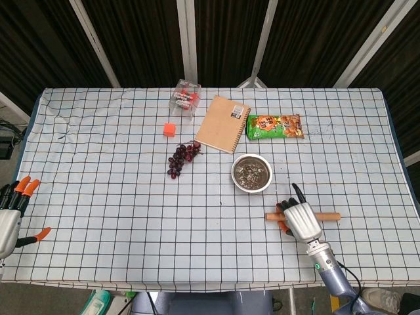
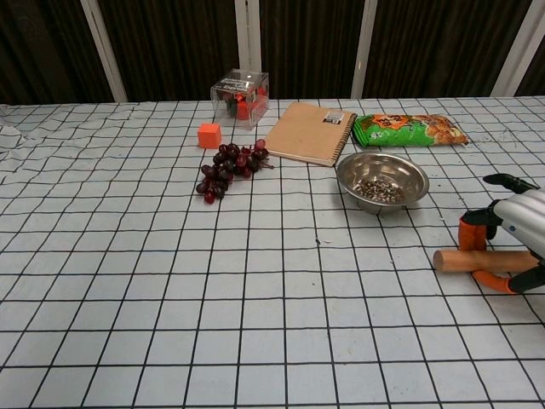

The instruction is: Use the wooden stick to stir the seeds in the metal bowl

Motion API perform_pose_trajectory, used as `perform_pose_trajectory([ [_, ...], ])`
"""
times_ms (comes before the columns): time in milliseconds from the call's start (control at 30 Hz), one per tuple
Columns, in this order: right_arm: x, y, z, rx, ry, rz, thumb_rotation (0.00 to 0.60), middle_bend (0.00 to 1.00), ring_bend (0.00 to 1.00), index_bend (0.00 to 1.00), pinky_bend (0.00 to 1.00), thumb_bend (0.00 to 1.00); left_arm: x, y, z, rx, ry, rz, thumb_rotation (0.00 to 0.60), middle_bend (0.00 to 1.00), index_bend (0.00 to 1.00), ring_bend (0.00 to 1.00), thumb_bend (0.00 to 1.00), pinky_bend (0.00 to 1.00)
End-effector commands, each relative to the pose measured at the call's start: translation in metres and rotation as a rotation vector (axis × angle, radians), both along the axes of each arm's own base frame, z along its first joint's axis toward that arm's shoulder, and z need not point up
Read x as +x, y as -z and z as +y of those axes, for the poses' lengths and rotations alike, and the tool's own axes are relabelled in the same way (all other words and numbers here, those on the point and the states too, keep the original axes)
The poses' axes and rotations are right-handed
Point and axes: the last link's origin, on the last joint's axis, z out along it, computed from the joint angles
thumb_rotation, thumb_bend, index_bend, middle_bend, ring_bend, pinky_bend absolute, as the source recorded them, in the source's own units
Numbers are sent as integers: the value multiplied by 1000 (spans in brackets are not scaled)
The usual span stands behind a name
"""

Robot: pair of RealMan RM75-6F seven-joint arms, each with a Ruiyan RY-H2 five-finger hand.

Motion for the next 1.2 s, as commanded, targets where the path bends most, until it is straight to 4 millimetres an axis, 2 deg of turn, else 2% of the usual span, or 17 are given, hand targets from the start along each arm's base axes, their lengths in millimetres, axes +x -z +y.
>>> perform_pose_trajectory([
  [33, 0, -2, 0, 0, -9, -1, 600, 577, 455, 672, 0, 422, 0, 0, 0, 0, 0, -1, 600, 0, 0, 0, 65, 0],
  [133, 1, -4, 0, -3, -23, -1, 600, 588, 466, 689, 0, 455, 0, 0, 0, 0, 0, -2, 600, 0, 0, 0, 65, 0],
  [367, 10, -20, -5, -33, -90, -41, 600, 605, 483, 714, 0, 461, 0, 0, 0, 0, 0, -3, 600, 0, 0, 0, 65, 0],
  [567, 27, -40, -18, -74, -142, -113, 600, 605, 482, 716, 0, 461, 0, 0, 0, 2, -1, -8, 600, 0, 0, 0, 65, 0],
  [667, 42, -55, -30, -102, -147, -188, 600, 605, 482, 716, 0, 461, 0, 0, 0, 3, -3, -12, 600, 0, 0, 0, 65, 0],
  [800, 65, -73, -46, -130, -120, -340, 600, 605, 482, 716, 0, 461, 0, 0, 1, 3, -7, -18, 600, 0, 0, 0, 65, 0],
  [933, 91, -87, -68, -154, -28, -577, 600, 607, 482, 720, 0, 461, 1, 1, 0, -1, -9, -16, 600, 0, 0, 0, 65, 0],
  [1200, 120, -92, -106, -192, 92, -918, 600, 612, 488, 727, 0, 461, 0, 1, 1, -1, -18, -32, 600, 0, 0, 0, 65, 0],
])
